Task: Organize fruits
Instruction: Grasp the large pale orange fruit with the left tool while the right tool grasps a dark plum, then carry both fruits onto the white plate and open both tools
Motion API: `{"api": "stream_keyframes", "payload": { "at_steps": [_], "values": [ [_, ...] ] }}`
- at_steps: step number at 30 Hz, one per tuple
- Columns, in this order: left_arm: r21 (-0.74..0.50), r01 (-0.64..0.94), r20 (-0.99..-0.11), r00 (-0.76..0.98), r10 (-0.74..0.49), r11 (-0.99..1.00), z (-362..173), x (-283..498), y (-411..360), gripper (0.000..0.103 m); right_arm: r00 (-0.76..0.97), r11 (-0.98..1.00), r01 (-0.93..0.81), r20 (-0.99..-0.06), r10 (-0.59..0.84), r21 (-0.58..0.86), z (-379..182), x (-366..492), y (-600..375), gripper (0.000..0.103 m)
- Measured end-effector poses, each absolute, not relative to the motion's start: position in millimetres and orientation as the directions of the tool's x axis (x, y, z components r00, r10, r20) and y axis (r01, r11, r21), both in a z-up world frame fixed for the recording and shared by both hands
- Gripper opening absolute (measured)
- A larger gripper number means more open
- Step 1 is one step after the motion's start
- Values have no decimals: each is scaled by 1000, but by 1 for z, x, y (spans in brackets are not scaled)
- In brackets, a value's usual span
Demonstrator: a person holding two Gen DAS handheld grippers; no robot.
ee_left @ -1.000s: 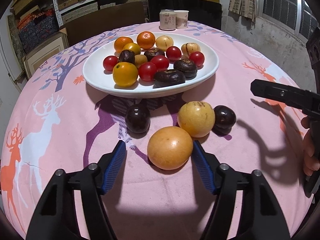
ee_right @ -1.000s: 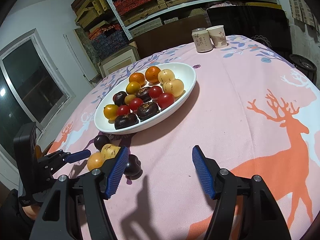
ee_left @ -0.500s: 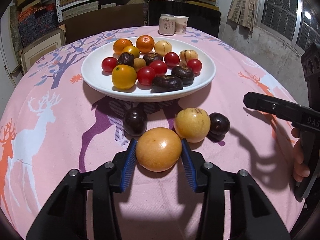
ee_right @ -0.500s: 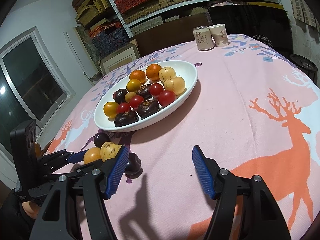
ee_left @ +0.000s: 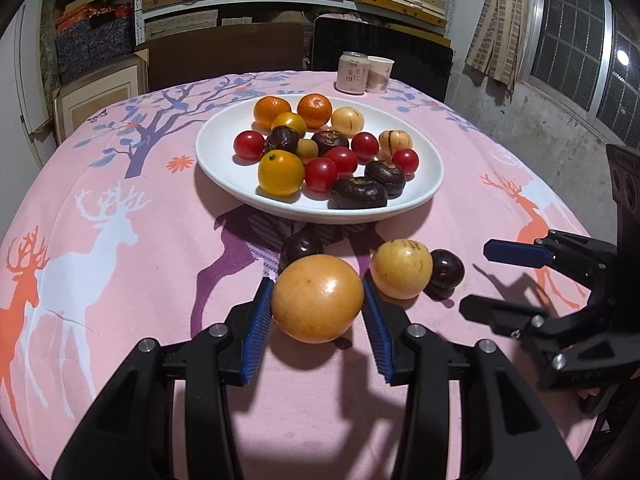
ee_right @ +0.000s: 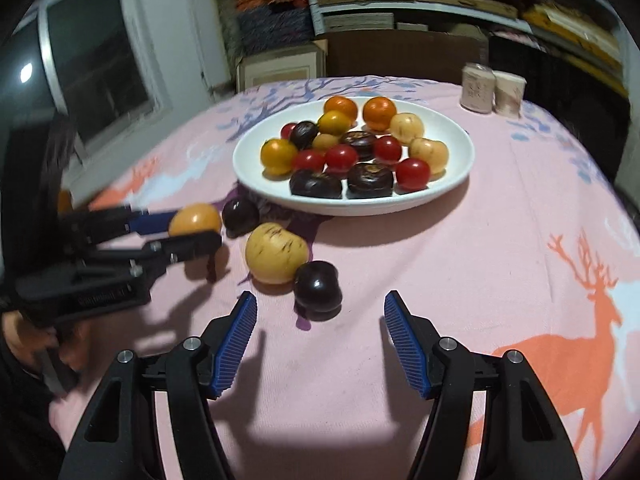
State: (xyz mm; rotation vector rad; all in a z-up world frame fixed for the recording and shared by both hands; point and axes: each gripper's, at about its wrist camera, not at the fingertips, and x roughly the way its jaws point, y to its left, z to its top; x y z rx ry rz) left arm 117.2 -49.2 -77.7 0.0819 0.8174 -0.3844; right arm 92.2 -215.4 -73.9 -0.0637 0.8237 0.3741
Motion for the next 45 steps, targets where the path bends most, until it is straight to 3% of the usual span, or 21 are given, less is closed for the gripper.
{"api": "stream_keyframes", "payload": {
  "at_steps": [5,7,11,18,45],
  "values": [
    [-83,374,-722,616,-314,924,-76,116,-49,43,599,935,-353,-761,250,30,-79,104,-205,58],
    [-84,374,-721,617,-315,924,-76,116,-48,43,588,933,-359,-773,238,14,-82,108,-201,46],
    [-89,372,-725,612,-316,924,-77,117,-48,43,567,930,-367,-788,239,18,-86,118,-195,34],
    [-82,375,-731,606,-312,923,-78,118,-50,43,565,934,-353,-783,258,53,-89,116,-197,29],
    [-71,339,-718,636,-283,938,-70,100,-45,43,630,941,-247,-700,336,230,-59,63,-257,28]
  ]
}}
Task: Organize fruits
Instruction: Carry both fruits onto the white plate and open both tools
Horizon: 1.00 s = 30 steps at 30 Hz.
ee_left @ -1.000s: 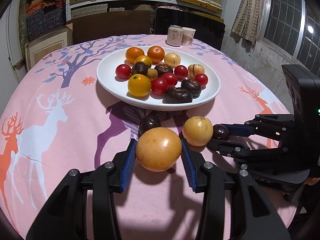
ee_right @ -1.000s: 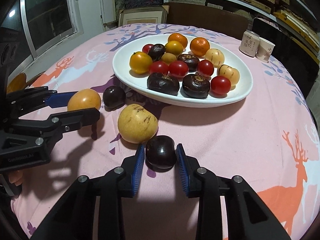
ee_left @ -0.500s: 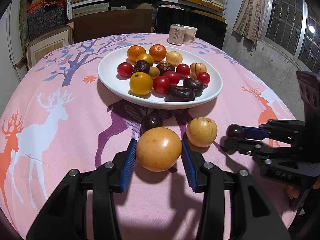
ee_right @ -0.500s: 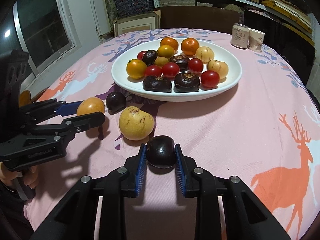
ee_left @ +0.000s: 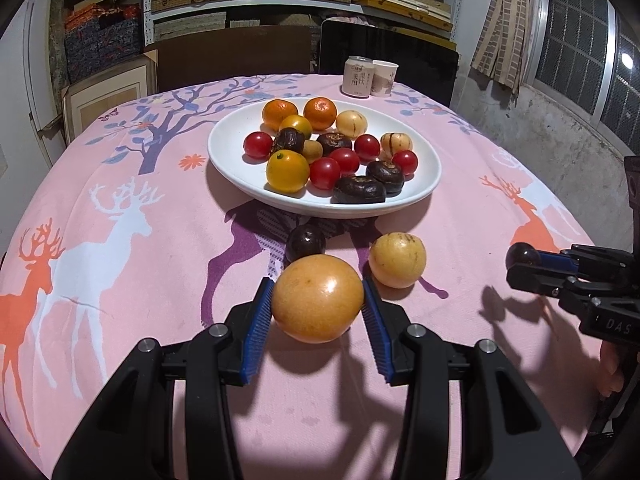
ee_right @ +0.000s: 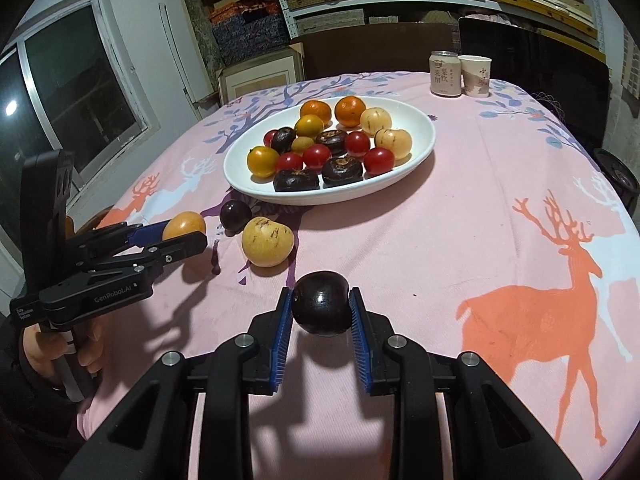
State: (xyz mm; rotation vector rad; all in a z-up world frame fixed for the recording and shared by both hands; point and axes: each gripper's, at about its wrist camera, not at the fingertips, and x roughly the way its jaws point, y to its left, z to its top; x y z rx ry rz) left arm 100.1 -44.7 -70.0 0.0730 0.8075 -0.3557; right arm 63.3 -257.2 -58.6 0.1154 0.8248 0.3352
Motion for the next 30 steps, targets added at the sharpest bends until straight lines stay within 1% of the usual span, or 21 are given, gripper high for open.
{"api": "stream_keyframes", "payload": {
  "at_steps": [7,14,17,21,27,28,29,30],
  "values": [
    [-72,335,-695,659,-288,940,-49,86,-42,43,661,932,-262,-657,362,250,-37,59,-265,28],
    [-39,360,-653,696,-297,932,-15,91,-47,43,691,918,-310,-604,397,248,-13,68,-264,28],
    [-26,364,-662,692,-289,931,-10,113,-56,43,694,919,-312,-602,395,243,-3,89,-262,28],
    [5,365,-672,691,-267,931,-8,159,-74,43,686,921,-291,-614,390,260,4,143,-257,28],
    [5,351,-710,661,-244,936,-22,228,-94,44,675,932,-233,-643,361,278,-4,220,-248,29],
    [4,345,-715,657,-239,938,-25,236,-95,45,670,928,-234,-643,370,291,-5,229,-247,30],
    [5,339,-717,657,-233,941,-28,243,-95,54,665,926,-235,-645,376,296,-6,237,-245,30],
    [3,329,-713,663,-228,944,-28,246,-94,61,668,927,-234,-644,372,293,-7,242,-244,42]
  ]
}}
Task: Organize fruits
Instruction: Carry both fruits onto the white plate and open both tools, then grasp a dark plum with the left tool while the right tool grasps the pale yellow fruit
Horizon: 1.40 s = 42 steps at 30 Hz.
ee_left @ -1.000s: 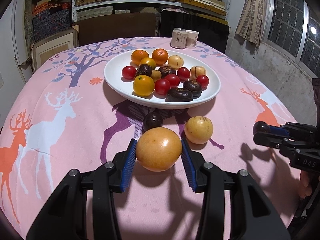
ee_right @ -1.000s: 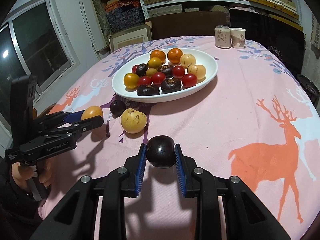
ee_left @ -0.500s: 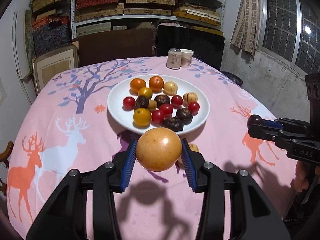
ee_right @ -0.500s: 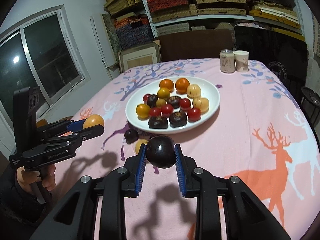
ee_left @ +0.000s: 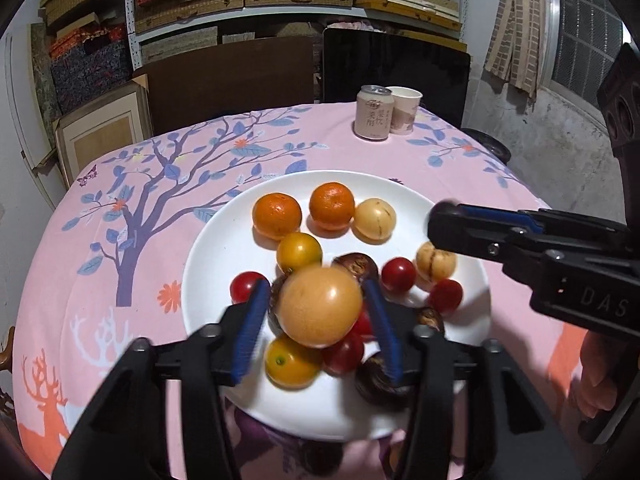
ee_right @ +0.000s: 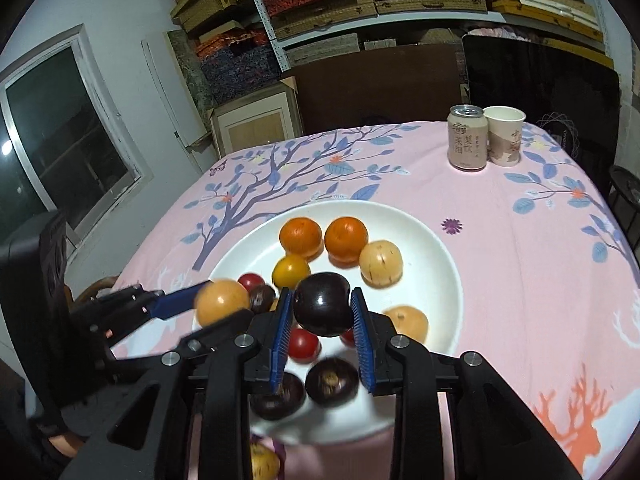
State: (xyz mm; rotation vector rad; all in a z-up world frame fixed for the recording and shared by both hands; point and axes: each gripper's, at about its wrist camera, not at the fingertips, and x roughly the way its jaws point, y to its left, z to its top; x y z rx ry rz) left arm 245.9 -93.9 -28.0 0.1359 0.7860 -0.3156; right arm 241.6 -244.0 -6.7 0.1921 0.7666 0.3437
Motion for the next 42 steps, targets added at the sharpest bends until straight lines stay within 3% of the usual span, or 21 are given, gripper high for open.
{"api": "stream_keyframes", "payload": {
  "at_steps": [1,2,14,22,24,26,27,30,42],
  "values": [
    [0,318,-702,675,-226,948,-26,247,-92,69,682,931,-226,-637,360,285,-6,243,-243,53],
    [-5,312,-693,684,-228,950,-24,247,-89,72,695,934,-220,-626,353,281,-5,243,-243,55],
    [-18,354,-714,650,-260,935,-45,166,-54,80,669,920,-239,-635,387,310,-25,164,-259,56],
    [43,348,-766,613,-193,937,-81,148,-56,80,632,921,-225,-672,386,317,-50,118,-261,56],
    [70,352,-764,620,-177,933,-85,153,-62,68,627,925,-240,-681,379,294,-52,112,-256,56],
    [68,374,-782,596,-183,925,-92,160,-69,45,621,927,-252,-688,376,279,-54,107,-251,56],
    [65,380,-785,590,-188,923,-95,161,-71,44,617,926,-256,-691,377,276,-55,106,-249,56],
    [69,400,-774,599,-204,914,-97,158,-76,27,607,927,-265,-700,375,266,-58,104,-244,56],
    [-8,378,-714,646,-270,926,-65,124,-47,26,576,924,-344,-739,350,169,-68,102,-200,55]
  ]
}}
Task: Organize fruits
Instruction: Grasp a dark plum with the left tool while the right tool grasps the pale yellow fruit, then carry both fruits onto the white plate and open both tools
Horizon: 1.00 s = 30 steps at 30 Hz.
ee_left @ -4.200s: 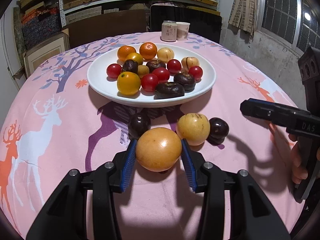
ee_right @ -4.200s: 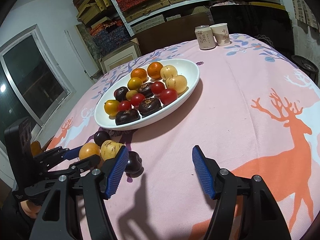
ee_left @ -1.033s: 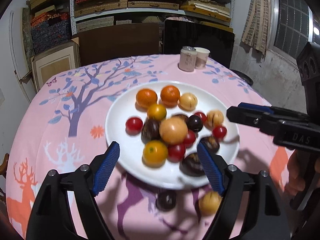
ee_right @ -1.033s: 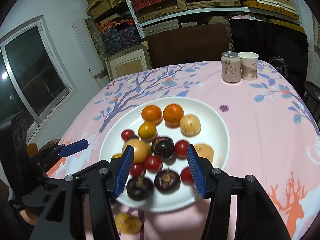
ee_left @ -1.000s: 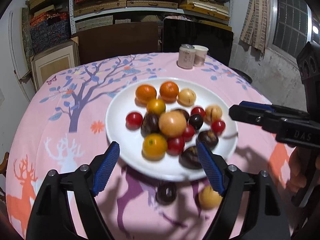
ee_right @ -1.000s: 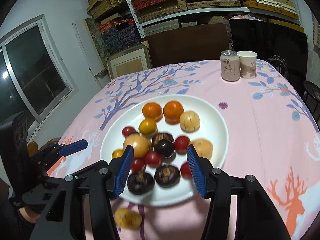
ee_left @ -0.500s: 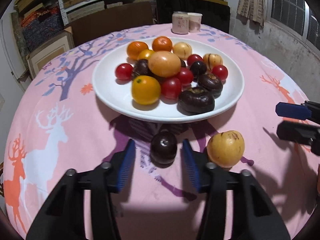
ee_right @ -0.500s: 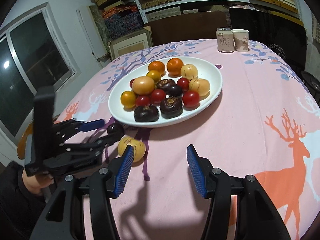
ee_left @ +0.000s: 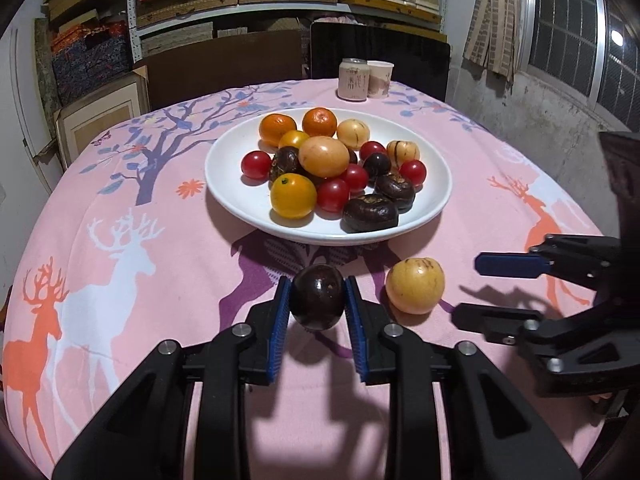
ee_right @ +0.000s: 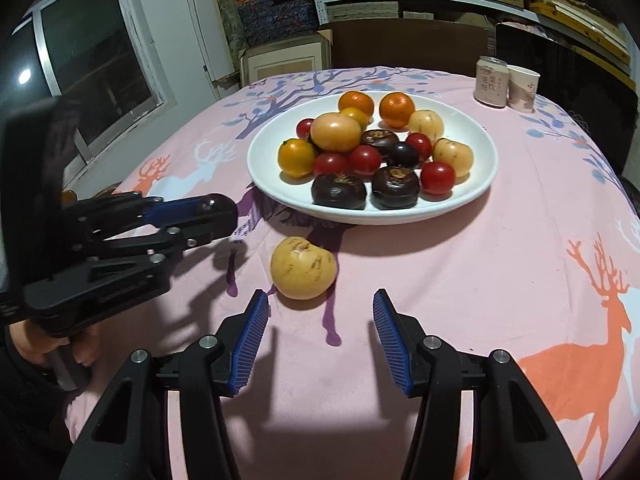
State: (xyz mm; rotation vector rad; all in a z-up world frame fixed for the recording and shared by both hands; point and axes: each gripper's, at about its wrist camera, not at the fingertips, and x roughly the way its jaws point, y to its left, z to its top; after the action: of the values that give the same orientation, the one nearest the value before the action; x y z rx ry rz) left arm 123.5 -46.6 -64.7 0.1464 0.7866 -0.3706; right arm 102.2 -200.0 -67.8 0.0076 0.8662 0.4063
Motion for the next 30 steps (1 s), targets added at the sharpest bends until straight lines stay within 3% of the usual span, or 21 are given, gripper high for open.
{"api": "stream_keyframes", "payload": {
  "at_steps": [8,10,22,30],
  "values": [
    [-26,364,-729,630,-267,931,-72,124,-41,26,556,942,-315,-781,284,118,-82,134,-172,54],
    [-28,361,-731,628,-266,932,-73,125,-41,26,548,941,-309,-782,296,140,-84,136,-171,42],
    [-32,364,-727,630,-271,931,-68,125,-41,26,594,935,-303,-731,336,184,-63,109,-200,42],
    [-19,390,-686,665,-296,921,-27,136,-60,26,667,944,-259,-670,327,204,-21,128,-237,42]
  ]
}}
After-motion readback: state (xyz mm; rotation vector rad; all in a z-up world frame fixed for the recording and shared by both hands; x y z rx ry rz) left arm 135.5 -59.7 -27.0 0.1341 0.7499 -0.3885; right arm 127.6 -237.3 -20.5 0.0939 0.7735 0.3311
